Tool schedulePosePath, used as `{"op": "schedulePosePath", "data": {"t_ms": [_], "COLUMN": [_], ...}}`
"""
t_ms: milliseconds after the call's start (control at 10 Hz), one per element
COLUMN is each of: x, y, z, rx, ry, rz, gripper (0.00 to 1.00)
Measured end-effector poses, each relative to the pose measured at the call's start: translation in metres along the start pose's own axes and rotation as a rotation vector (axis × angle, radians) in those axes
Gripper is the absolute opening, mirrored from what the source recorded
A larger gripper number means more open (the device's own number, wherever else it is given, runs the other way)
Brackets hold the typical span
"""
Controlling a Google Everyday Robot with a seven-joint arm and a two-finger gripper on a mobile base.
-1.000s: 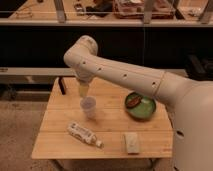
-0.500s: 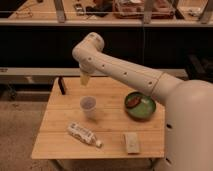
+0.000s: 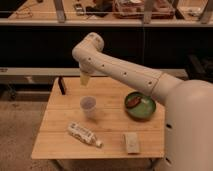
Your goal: Knock the eraser over
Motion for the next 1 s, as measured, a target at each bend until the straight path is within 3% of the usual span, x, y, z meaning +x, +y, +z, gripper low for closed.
{"op": "schedulePosePath", "data": {"t_ms": [300,500,800,1000], "x": [0.033,0.077,0.105,0.108], "y": [0.021,0.062,0.095,0.099], "z": [0.019,0.057,0.091,0.094], "rx": [0.001,-0.058,-0.13,-0.139], "ry": [0.074,0.169,0.214,0.218], "rz": [-0.008,-0.021,-0.044,-0.046], "gripper": [0.8,0.8,0.8,0.8]}}
